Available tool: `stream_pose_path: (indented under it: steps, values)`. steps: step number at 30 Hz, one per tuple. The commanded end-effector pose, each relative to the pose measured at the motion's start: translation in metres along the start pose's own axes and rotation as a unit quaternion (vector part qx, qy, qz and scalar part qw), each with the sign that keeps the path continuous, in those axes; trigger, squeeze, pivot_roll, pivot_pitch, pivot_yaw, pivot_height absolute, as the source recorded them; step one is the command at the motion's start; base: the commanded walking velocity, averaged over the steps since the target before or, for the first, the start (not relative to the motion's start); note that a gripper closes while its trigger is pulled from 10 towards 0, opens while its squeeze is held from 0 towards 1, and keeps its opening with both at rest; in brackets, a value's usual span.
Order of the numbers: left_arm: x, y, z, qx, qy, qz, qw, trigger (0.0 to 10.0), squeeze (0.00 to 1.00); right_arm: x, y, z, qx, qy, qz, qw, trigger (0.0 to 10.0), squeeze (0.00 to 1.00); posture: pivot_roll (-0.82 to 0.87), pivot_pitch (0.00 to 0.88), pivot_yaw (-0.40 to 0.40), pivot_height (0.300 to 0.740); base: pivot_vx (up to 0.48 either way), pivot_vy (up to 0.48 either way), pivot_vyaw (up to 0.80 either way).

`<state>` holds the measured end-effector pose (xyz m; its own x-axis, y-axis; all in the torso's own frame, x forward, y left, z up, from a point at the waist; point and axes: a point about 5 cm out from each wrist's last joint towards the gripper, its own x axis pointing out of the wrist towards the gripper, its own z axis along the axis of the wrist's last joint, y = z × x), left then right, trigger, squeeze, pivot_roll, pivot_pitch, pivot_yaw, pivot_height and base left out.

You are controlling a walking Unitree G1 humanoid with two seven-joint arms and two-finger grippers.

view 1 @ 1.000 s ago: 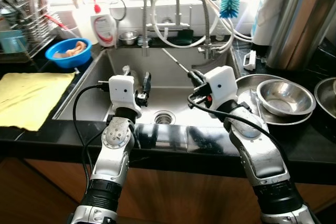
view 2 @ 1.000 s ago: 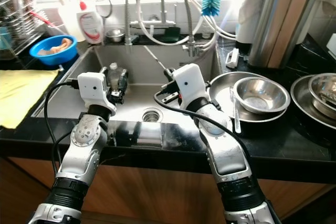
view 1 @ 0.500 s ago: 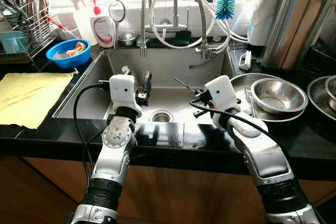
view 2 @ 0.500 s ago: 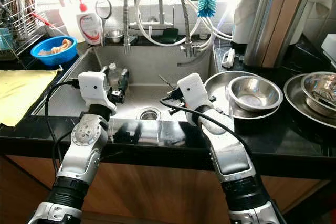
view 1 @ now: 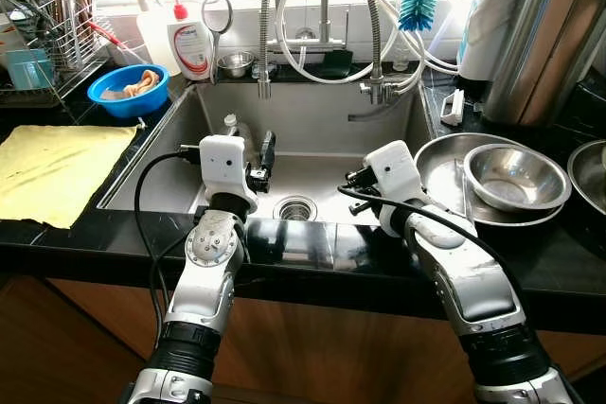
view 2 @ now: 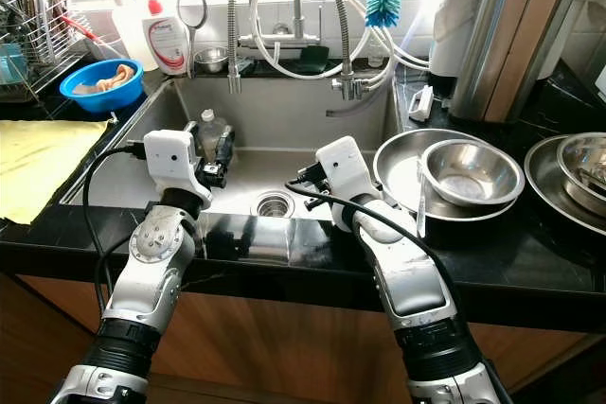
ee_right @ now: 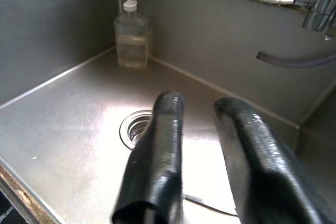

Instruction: Kitchen organization

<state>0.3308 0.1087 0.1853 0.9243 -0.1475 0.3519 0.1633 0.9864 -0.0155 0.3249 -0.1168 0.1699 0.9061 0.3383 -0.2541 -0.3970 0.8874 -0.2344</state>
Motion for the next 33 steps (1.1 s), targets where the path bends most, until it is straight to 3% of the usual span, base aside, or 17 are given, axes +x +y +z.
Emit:
stream_pose_path:
  steps: [1, 2, 6, 9, 12, 13, 15, 17, 18, 22, 23, 25, 27, 33]
  values:
    - [0.002, 0.000, -0.001, -0.008, 0.006, -0.002, 1.000, 10.0, 0.00, 0.001, 0.002, 0.014, -0.010, -0.025, 0.001, 1.000, 10.0, 0.62, -0.18, 0.000, 0.094, 0.740, 0.000, 0.000, 0.00]
    - [0.002, 0.000, 0.000, -0.008, 0.006, -0.003, 1.000, 10.0, 0.00, 0.001, 0.002, 0.018, -0.011, -0.036, -0.002, 0.999, 10.0, 0.00, -0.18, 0.000, 0.094, 0.740, 0.000, 0.000, 0.00]
    - [0.002, -0.001, -0.001, -0.009, 0.006, -0.004, 1.000, 10.0, 0.00, -0.002, -0.001, 0.038, -0.034, -0.104, -0.031, 0.994, 10.0, 0.00, -0.18, 0.000, 0.095, 0.740, 0.000, 0.000, 0.00]
    - [0.002, -0.002, -0.001, -0.010, 0.007, -0.006, 1.000, 10.0, 0.00, -0.009, -0.004, 0.052, -0.111, -0.145, -0.090, 0.979, 10.0, 0.00, -0.19, 0.000, 0.097, 0.740, 0.000, 0.000, 0.00]
    - [0.002, -0.002, -0.002, -0.011, 0.007, -0.006, 1.000, 10.0, 0.00, -0.013, -0.006, 0.055, -0.131, -0.157, -0.112, 0.972, 10.0, 0.00, -0.19, 0.000, 0.097, 0.740, 0.000, 0.000, 0.00]
    - [0.002, -0.002, -0.002, -0.011, 0.009, -0.006, 1.000, 10.0, 0.00, -0.023, -0.006, 0.060, -0.158, -0.178, -0.130, 0.962, 10.0, 0.00, -0.19, 0.000, 0.099, 0.740, 0.000, 0.000, 0.00]
    - [0.001, -0.002, -0.003, -0.011, 0.010, -0.007, 1.000, 10.0, 0.00, -0.031, -0.004, 0.060, -0.174, -0.189, -0.128, 0.958, 10.0, 0.00, -0.20, 0.000, 0.099, 0.740, 0.000, 0.000, 0.00]
    - [0.001, -0.002, -0.004, -0.012, 0.012, -0.007, 1.000, 10.0, 0.00, -0.039, 0.001, 0.054, -0.213, -0.180, -0.076, 0.957, 10.0, 0.00, -0.21, 0.000, 0.102, 0.740, 0.000, 0.000, 0.00]
    - [0.001, -0.003, -0.004, -0.012, 0.013, -0.008, 1.000, 10.0, 0.00, -0.047, 0.002, 0.054, -0.255, -0.178, -0.045, 0.949, 10.0, 0.00, -0.21, 0.000, 0.104, 0.740, 0.000, 0.000, 0.00]
    - [0.002, -0.004, -0.006, -0.014, 0.015, -0.012, 1.000, 10.0, 0.00, -0.061, -0.008, 0.055, -0.274, -0.164, 0.009, 0.948, 10.0, 0.00, -0.23, 0.000, 0.109, 0.740, 0.000, 0.000, 0.00]
    - [0.002, -0.005, -0.006, -0.016, 0.016, -0.013, 1.000, 10.0, 0.00, -0.071, -0.011, 0.054, -0.296, -0.151, 0.060, 0.941, 10.0, 0.00, -0.24, 0.000, 0.111, 0.740, 0.000, 0.000, 0.00]
    - [0.003, -0.006, -0.006, -0.016, 0.016, -0.015, 1.000, 10.0, 0.00, -0.080, -0.012, 0.054, -0.321, -0.140, 0.102, 0.931, 10.0, 0.00, -0.24, 0.000, 0.114, 0.740, 0.000, 0.000, 0.00]
    - [0.004, -0.006, -0.006, -0.018, 0.016, -0.016, 1.000, 10.0, 0.00, -0.092, -0.018, 0.060, -0.324, -0.131, 0.143, 0.926, 10.0, 0.00, -0.25, 0.000, 0.120, 0.740, 0.000, 0.000, 0.00]
    - [0.006, -0.007, -0.006, -0.018, 0.016, -0.020, 1.000, 10.0, 0.00, -0.105, -0.028, 0.063, -0.320, -0.105, 0.194, 0.921, 10.0, 0.00, -0.25, 0.000, 0.127, 0.740, 0.000, 0.000, 0.00]
